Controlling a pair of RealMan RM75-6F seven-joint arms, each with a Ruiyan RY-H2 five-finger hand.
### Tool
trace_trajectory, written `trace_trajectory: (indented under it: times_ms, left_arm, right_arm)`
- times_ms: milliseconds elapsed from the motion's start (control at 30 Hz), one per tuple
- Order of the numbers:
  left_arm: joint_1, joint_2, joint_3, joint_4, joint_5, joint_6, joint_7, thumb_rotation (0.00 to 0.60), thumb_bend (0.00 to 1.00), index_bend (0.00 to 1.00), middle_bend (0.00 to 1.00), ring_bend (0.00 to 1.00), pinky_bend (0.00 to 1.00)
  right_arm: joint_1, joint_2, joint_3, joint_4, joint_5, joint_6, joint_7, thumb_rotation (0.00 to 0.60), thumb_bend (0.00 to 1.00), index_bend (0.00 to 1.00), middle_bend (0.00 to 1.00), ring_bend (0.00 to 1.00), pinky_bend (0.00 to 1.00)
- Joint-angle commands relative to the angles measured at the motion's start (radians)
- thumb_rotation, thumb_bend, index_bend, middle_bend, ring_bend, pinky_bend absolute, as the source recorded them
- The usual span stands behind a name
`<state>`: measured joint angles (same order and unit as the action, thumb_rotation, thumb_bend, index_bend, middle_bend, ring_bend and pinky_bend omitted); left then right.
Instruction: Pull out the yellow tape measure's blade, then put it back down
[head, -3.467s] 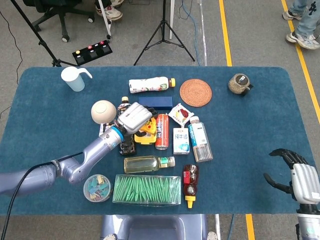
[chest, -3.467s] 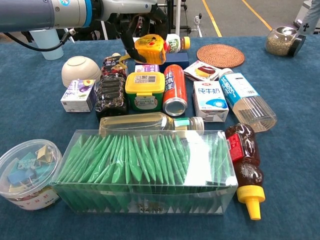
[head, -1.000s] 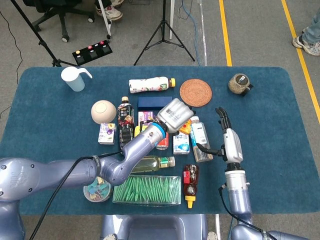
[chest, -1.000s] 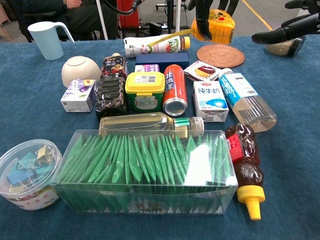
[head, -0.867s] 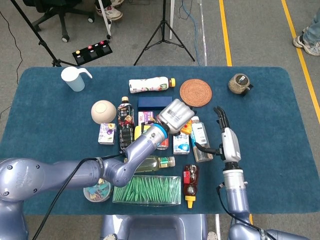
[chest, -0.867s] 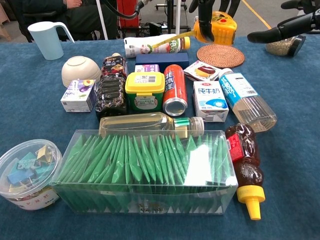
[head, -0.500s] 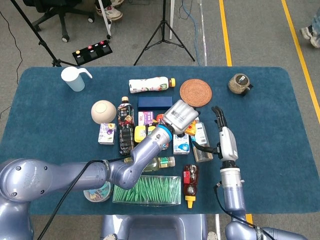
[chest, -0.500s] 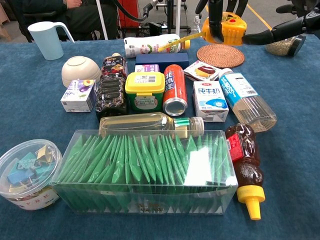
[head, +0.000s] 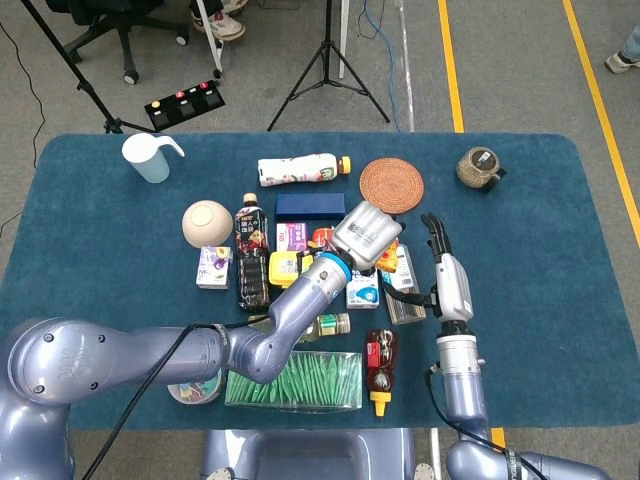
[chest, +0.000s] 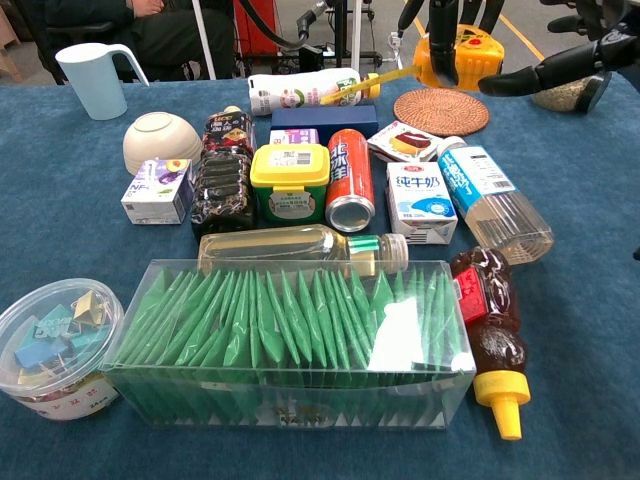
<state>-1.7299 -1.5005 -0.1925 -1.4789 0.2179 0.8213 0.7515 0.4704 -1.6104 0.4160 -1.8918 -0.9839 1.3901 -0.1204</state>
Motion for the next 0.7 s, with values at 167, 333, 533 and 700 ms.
trace_trajectory:
  times_ms: [167, 333, 533, 700]
  left_arm:
    - [-0.007, -0.011, -0.009, 0.004, -0.017, 0.007, 0.012, 0.600, 0.26, 0.55, 0.43, 0.43, 0.52]
    - [-0.008, -0.016, -0.015, 0.002, -0.031, 0.011, 0.017, 0.600, 0.26, 0.55, 0.43, 0.43, 0.52]
    - [-0.004, -0.011, -0.014, -0.003, -0.043, 0.008, 0.024, 0.600, 0.26, 0.55, 0.43, 0.43, 0.52]
    - [-0.001, -0.009, -0.013, -0.005, -0.048, 0.006, 0.026, 0.600, 0.26, 0.55, 0.43, 0.43, 0.52]
  right_arm:
    - [0.007, -0.008, 0.001, 0.004, 0.004, 0.003, -0.015, 0.600, 0.14, 0.00, 0.00, 0.01, 0.14]
    - [0.012, -0.014, 0.005, 0.009, 0.009, 0.006, -0.022, 0.600, 0.14, 0.00, 0.00, 0.01, 0.14]
    - [0.015, -0.021, 0.012, 0.020, 0.018, 0.008, -0.024, 0.600, 0.15, 0.00, 0.00, 0.01, 0.14]
    - [0.018, -0.026, 0.015, 0.029, 0.021, 0.011, -0.028, 0.600, 0.15, 0.00, 0.00, 0.01, 0.14]
